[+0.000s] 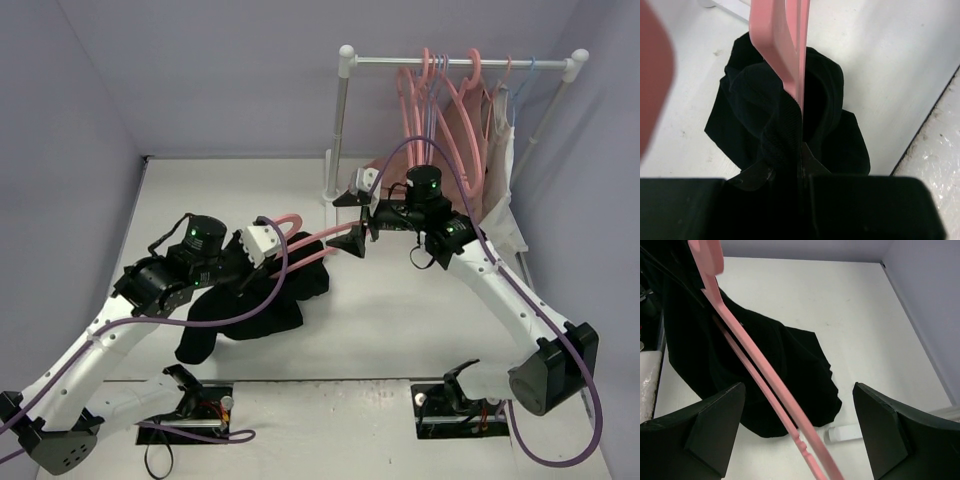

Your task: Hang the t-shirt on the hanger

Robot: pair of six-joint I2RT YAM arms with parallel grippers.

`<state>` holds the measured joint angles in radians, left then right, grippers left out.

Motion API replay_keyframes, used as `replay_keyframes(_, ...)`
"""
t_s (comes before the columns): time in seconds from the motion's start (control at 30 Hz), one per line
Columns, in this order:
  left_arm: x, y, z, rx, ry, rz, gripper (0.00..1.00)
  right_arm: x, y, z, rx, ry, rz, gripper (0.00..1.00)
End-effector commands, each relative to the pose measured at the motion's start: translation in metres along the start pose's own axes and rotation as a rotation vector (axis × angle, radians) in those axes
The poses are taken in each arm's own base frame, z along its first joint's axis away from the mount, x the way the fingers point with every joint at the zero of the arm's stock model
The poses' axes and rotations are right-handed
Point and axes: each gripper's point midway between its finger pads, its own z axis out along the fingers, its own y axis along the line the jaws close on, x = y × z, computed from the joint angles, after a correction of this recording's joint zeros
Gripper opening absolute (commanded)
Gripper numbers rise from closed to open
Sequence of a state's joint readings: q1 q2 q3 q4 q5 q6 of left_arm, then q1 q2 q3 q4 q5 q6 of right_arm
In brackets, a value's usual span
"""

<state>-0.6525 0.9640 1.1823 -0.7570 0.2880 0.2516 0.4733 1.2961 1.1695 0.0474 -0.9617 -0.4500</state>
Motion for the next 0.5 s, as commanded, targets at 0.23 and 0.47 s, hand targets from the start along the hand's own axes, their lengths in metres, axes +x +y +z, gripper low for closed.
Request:
replay_keyframes(0.23, -0.042, 0.001, 0.000, 0.083, -0.063, 0.125, 0.00, -0.003, 0.039, 0.037, -0.183, -0.023, -0.069, 0.58)
replay_keyframes(0.47, -0.045, 0.002, 0.002, 0.090, -0.064, 0.155, 0.00, 0.007, 0.045, 0.040, -0.207, -0.012, -0.053, 0.00)
